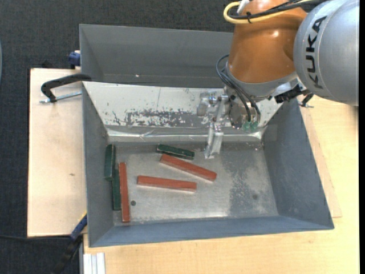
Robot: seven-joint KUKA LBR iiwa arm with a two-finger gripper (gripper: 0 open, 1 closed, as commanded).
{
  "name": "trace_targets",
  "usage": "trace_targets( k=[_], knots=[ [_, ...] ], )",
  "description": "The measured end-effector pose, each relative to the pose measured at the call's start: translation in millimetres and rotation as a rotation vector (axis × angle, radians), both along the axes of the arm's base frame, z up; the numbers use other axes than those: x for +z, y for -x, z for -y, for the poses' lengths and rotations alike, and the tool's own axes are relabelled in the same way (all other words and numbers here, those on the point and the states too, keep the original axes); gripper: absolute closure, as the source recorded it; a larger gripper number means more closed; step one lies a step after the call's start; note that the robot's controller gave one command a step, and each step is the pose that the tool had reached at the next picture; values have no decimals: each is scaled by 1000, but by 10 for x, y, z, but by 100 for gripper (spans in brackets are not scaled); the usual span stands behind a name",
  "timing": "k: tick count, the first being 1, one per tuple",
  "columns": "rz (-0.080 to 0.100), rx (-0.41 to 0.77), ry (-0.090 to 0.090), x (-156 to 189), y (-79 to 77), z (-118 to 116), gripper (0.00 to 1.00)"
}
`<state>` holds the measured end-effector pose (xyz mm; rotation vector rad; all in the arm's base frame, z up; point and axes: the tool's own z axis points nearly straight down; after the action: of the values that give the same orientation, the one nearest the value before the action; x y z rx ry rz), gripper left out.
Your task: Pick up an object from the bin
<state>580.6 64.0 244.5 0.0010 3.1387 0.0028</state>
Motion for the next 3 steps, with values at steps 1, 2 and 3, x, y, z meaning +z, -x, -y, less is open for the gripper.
trace_targets(
  k=[1, 2, 3],
  knots=[
    [0, 0, 0, 0, 0, 0, 0],
    [7, -16, -1, -437, 123, 10, 0],
    [2, -117, -1, -1027, 169, -36, 0]
  ],
)
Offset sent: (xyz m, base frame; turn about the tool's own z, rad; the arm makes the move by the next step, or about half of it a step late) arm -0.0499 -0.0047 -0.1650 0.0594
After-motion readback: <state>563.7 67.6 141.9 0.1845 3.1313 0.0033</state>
